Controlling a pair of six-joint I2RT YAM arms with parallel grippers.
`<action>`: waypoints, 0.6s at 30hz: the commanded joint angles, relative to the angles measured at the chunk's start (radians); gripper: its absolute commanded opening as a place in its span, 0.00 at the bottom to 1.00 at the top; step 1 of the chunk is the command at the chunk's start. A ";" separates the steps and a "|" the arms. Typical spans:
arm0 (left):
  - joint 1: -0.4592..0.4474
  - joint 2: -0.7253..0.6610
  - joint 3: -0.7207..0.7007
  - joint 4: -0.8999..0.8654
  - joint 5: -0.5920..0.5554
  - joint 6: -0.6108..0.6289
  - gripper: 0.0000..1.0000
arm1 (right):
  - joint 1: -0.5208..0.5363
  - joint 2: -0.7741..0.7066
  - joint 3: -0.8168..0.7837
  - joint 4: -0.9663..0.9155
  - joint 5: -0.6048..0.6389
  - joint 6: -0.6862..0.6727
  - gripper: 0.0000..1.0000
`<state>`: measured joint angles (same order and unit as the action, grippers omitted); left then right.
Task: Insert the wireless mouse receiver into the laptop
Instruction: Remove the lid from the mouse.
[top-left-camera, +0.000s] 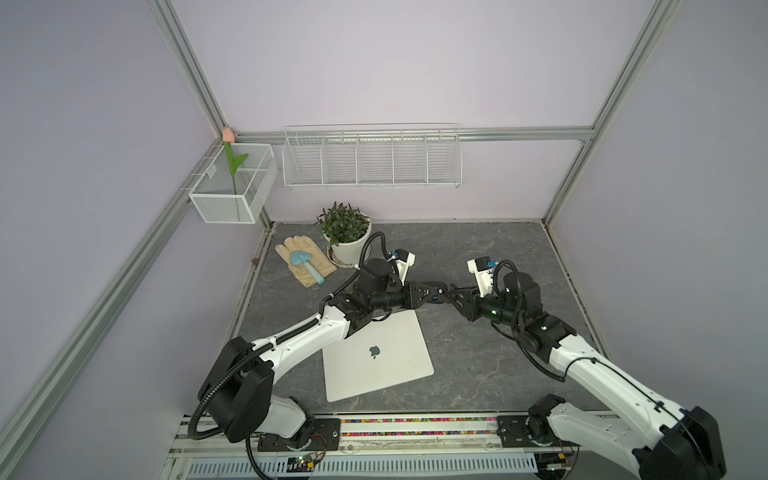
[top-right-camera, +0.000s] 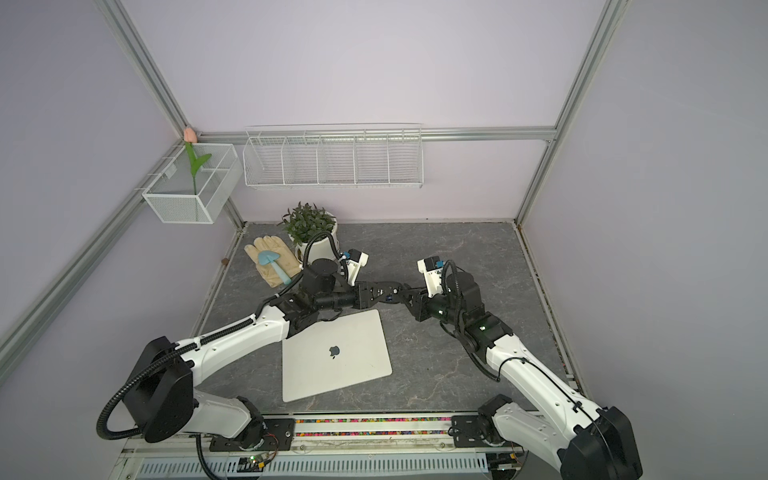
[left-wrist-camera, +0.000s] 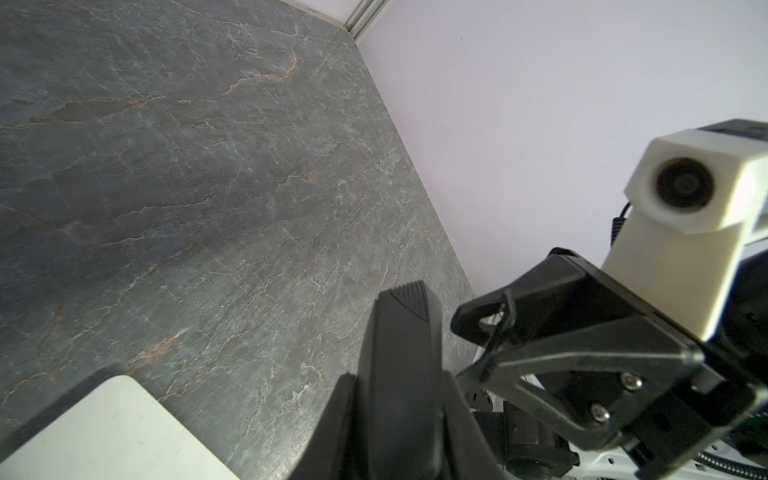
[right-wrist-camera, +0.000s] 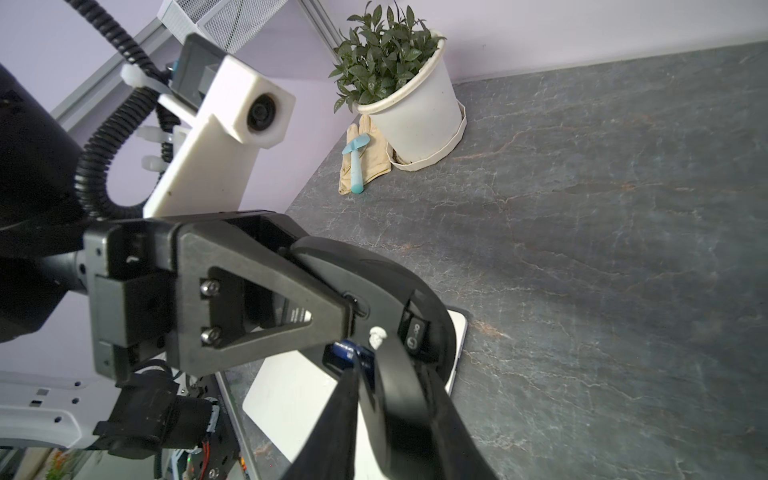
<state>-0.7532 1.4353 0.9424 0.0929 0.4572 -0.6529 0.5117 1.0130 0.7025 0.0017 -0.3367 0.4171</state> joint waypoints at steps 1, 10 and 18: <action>0.003 0.002 -0.011 0.007 -0.054 0.002 0.00 | -0.007 -0.032 -0.032 -0.029 0.017 -0.008 0.20; 0.070 0.000 -0.042 -0.042 -0.174 -0.071 0.00 | -0.022 -0.110 -0.005 -0.154 0.073 -0.022 0.11; 0.059 0.019 0.012 -0.199 -0.186 0.076 0.00 | -0.029 0.019 0.210 -0.629 0.436 -0.057 0.13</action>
<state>-0.6804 1.4460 0.9127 -0.0452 0.2867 -0.6449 0.4904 0.9821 0.8440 -0.4030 -0.0959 0.3847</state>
